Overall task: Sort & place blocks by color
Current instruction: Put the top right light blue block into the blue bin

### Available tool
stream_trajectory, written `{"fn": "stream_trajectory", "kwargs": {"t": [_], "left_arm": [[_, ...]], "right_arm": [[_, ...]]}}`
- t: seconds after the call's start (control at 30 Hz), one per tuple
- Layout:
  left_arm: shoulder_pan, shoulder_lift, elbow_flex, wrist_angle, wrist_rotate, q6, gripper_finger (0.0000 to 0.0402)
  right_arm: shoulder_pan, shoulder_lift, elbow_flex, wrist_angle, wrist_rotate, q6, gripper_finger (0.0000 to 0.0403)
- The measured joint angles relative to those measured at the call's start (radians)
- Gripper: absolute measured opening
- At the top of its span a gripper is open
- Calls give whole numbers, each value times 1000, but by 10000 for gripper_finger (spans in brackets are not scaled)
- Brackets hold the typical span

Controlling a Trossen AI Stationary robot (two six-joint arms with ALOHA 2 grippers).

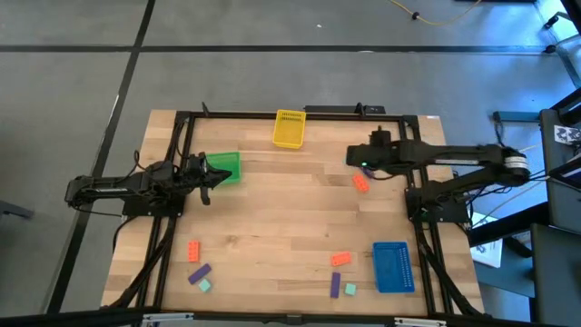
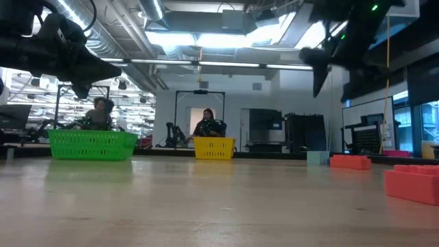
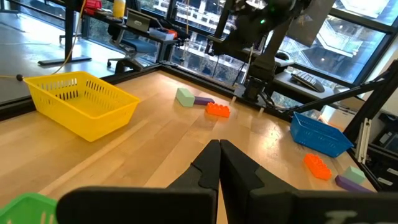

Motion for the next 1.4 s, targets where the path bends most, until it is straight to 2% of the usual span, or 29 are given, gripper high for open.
{"fn": "stream_trajectory", "kwargs": {"t": [0.23,0.43,0.8,0.9,1.07,1.4], "left_arm": [[0,0,0,0,0,0,0],[0,0,0,0,0,0,0],[0,0,0,0,0,0,0],[0,0,0,0,0,0,0],[0,0,0,0,0,0,0],[0,0,0,0,0,0,0]], "right_arm": [[-65,209,0,132,-82,213,326],[-130,347,0,132,-126,380,326],[-237,450,71,180,-131,347,326],[-262,481,76,178,-172,334,326],[-275,521,76,185,-198,357,326],[-292,546,77,212,-178,359,324]]}}
